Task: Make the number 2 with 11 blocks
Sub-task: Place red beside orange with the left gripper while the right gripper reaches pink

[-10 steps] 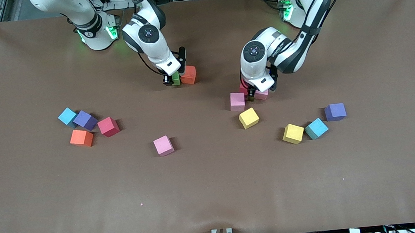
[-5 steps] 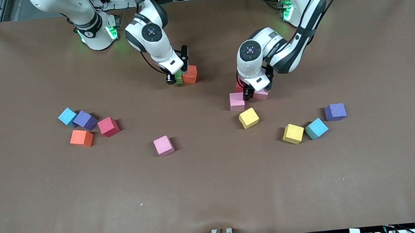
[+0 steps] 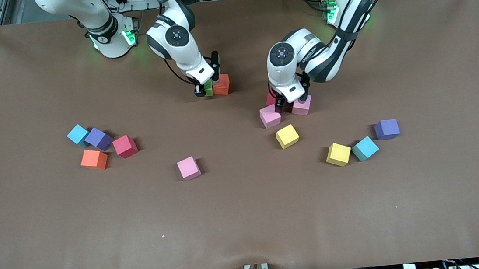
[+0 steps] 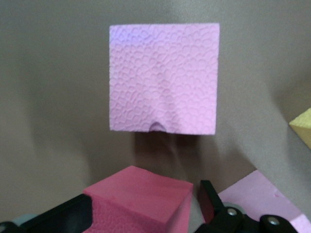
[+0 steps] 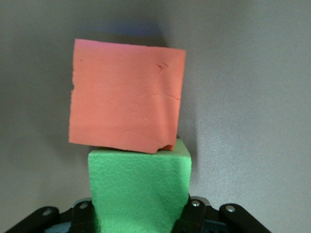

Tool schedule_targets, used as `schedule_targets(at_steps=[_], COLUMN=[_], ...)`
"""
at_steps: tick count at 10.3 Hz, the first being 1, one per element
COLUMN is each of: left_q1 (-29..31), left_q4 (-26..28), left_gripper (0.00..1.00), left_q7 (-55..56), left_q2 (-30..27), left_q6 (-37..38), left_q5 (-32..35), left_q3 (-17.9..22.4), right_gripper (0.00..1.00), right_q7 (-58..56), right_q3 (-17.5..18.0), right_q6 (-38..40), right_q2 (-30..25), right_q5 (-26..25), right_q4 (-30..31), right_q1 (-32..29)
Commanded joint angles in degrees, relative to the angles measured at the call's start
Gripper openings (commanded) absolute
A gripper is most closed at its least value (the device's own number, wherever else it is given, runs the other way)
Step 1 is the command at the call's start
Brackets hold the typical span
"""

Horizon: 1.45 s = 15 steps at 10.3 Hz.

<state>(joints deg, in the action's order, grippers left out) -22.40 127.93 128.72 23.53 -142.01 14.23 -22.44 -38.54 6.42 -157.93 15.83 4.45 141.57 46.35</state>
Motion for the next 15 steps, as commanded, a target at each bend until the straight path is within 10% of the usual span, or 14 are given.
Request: schedule_targets(at_steps=[1,3,4,10,13,15], left_q1=[-1.3,-1.5,-1.9,-3.1,-2.8,-2.3], left_q4=[-0.1,-0.2,-0.2,-0.1,-0.2,-0.7], left_gripper=[1.0,1.0,1.0,1.0,0.37,0.13], left_q7=[1.4,1.1,1.2,0.5,-0.1,-0.1], left_q2=[0.5,0.2,0.4,0.6,0.4,-0.1], left_q6=[-0.5,-0.3,-0.3,-0.3,-0.2,0.3], left_q5=[1.5,1.5,1.5,1.6,1.5,1.2], left_q3=[-0.2,-0.5,-0.9,-1.0,-1.0,-1.0], right_gripper=[0.31,0.62,0.97,1.0,1.0,1.0], right_q7=[1.2,1.1,1.1,0.9,0.7,0.5], right_q3=[0.0,0.0,0.0,2.9,3.6,4.9], right_q6=[-1.1,-1.2,-1.3,1.7,9.8,12.5], right_q2=[2.6,2.6,2.6,-0.6,-5.9,-8.5], right_q5=[-0.2,-0.3,-0.2,-0.2,-0.2,-0.2], right_q4=[-1.7,-1.9,-2.1,-2.0,-2.0,-1.8], right_q1=[1.1,1.2,1.1,-1.2,-3.2,-5.4])
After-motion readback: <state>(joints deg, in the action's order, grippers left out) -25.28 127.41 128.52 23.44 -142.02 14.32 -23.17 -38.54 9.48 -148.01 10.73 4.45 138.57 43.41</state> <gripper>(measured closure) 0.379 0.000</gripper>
